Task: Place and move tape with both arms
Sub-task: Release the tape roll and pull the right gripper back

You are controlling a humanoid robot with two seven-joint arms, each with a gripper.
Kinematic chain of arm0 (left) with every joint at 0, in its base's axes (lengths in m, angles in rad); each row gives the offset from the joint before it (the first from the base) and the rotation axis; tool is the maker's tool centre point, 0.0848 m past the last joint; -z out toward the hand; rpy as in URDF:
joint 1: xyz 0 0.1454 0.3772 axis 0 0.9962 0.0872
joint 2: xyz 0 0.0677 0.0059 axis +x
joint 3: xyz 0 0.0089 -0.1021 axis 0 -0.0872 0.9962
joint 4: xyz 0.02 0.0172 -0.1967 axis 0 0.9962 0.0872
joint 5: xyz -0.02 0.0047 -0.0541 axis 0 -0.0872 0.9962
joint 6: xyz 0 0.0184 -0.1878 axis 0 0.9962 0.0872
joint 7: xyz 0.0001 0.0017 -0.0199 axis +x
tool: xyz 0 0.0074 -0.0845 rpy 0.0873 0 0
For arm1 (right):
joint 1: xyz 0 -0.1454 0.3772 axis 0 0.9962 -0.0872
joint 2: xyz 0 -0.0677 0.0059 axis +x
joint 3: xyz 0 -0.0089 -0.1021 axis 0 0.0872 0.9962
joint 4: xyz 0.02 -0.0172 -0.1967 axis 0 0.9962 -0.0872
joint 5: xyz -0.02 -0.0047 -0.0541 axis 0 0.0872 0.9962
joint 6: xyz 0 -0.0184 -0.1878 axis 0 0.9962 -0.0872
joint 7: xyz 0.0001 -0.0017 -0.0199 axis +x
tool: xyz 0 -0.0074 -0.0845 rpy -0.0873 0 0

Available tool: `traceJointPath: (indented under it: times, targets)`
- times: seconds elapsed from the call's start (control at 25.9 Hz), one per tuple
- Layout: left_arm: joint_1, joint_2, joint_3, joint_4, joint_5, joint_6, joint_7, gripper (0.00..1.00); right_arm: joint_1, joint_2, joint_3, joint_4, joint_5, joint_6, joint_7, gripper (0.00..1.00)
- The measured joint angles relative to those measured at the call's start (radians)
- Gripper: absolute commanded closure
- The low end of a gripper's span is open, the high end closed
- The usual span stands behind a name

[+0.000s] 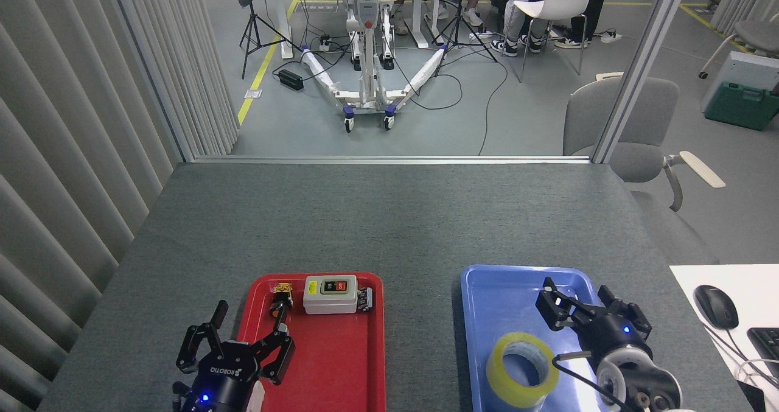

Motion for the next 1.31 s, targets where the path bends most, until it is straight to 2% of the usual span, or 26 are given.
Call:
traceJointPath:
  times: [0.04, 0.12, 0.23, 0.46, 0.73, 1.31]
  targets:
    - [0.003, 0.000, 0.001, 0.000, 0.000, 0.000, 0.000, 0.00, 0.022, 0.001, -0.018, 0.001, 0.009, -0.043, -0.093, 0.00]
    - [0.007, 0.000, 0.002, 0.001, 0.000, 0.000, 0.000, 0.00, 0.057, 0.005, -0.040, 0.001, 0.027, -0.096, -0.204, 0.00]
    - [0.011, 0.000, 0.003, 0.001, 0.000, 0.000, 0.000, 0.00, 0.092, 0.007, -0.052, 0.001, 0.052, -0.125, -0.268, 0.00]
    - [0.013, 0.000, 0.004, 0.001, 0.000, 0.000, -0.001, 0.00, 0.128, 0.011, -0.055, 0.000, 0.088, -0.115, -0.294, 0.00]
    - [0.013, 0.000, 0.004, 0.001, 0.000, 0.000, -0.001, 0.00, 0.144, 0.019, -0.060, 0.000, 0.101, -0.121, -0.307, 0.00]
    - [0.013, 0.000, 0.004, 0.000, 0.000, 0.000, -0.002, 0.00, 0.224, 0.047, -0.116, -0.004, 0.135, -0.187, -0.442, 0.00]
